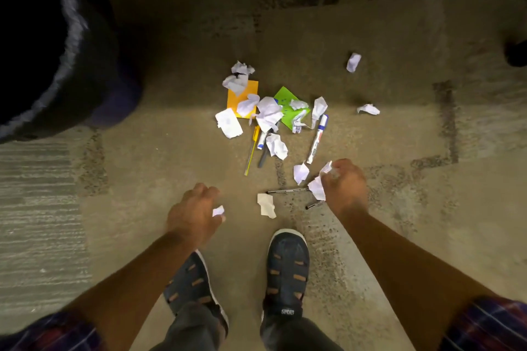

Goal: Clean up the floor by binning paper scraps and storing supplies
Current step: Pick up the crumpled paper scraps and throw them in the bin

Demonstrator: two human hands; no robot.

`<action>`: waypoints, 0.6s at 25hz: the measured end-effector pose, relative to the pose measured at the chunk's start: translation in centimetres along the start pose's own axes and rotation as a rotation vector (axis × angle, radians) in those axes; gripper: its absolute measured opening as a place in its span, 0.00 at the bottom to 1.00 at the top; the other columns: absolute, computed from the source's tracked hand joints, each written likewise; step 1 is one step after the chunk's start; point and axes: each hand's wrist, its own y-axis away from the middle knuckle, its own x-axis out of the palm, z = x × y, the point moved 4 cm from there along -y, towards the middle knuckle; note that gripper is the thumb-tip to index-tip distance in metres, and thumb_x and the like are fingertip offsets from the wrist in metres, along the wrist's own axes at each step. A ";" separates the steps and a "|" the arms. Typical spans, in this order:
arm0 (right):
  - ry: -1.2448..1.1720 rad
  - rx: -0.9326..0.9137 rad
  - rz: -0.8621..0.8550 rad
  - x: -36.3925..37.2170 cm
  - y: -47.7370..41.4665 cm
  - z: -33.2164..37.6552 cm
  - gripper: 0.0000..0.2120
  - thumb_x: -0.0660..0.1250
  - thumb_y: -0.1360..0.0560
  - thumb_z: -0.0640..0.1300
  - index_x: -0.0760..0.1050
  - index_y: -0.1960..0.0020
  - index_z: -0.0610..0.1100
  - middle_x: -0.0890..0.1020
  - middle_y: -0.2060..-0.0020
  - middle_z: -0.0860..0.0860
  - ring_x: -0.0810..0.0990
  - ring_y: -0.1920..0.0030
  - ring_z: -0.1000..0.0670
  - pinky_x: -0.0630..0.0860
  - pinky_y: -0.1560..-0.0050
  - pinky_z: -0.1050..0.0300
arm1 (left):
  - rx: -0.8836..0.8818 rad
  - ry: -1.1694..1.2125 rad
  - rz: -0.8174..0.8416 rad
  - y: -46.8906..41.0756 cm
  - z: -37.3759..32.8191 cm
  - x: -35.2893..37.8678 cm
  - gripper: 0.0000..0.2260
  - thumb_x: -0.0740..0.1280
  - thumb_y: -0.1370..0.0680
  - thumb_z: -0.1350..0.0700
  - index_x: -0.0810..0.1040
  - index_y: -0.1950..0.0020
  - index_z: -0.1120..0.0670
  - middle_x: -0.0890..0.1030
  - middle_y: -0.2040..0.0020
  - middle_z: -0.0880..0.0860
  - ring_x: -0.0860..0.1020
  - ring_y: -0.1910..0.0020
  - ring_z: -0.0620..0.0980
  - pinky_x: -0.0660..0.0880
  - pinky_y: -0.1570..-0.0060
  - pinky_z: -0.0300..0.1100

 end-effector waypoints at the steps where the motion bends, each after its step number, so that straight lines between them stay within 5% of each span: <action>1: 0.073 0.042 0.058 1.0 -0.5 -1.2 0.21 0.71 0.23 0.50 0.74 0.35 0.43 0.78 0.39 0.39 0.79 0.40 0.37 0.75 0.43 0.49 | 0.024 -0.083 0.044 -0.6 0.0 1.4 0.21 0.73 0.25 0.44 0.74 0.34 0.47 0.73 0.36 0.51 0.76 0.36 0.56 0.79 0.43 0.53; 7: 0.082 0.080 0.145 5.1 -1.5 -3.6 0.34 0.73 0.24 0.54 0.62 0.27 0.40 0.71 0.33 0.35 0.74 0.35 0.33 0.75 0.37 0.41 | 0.217 -0.209 0.065 -2.9 0.0 5.4 0.13 0.64 0.18 0.59 0.75 0.33 0.54 0.76 0.36 0.59 0.77 0.37 0.62 0.77 0.42 0.52; 12: 0.056 0.062 0.112 5.2 -2.0 -3.5 0.36 0.73 0.25 0.53 0.59 0.24 0.45 0.71 0.31 0.36 0.74 0.33 0.34 0.77 0.36 0.40 | 0.086 0.337 -0.112 -2.5 -1.8 4.3 0.03 0.66 0.25 0.65 0.79 0.57 0.58 0.78 0.58 0.58 0.77 0.57 0.60 0.77 0.53 0.52; 15: 0.075 0.063 0.118 5.3 -2.4 -3.1 0.35 0.72 0.24 0.52 0.59 0.24 0.46 0.70 0.31 0.36 0.76 0.34 0.33 0.78 0.38 0.40 | -0.035 0.506 -0.150 -3.0 -4.0 4.6 0.08 0.63 0.29 0.71 0.77 0.61 0.60 0.80 0.60 0.60 0.78 0.57 0.61 0.77 0.52 0.57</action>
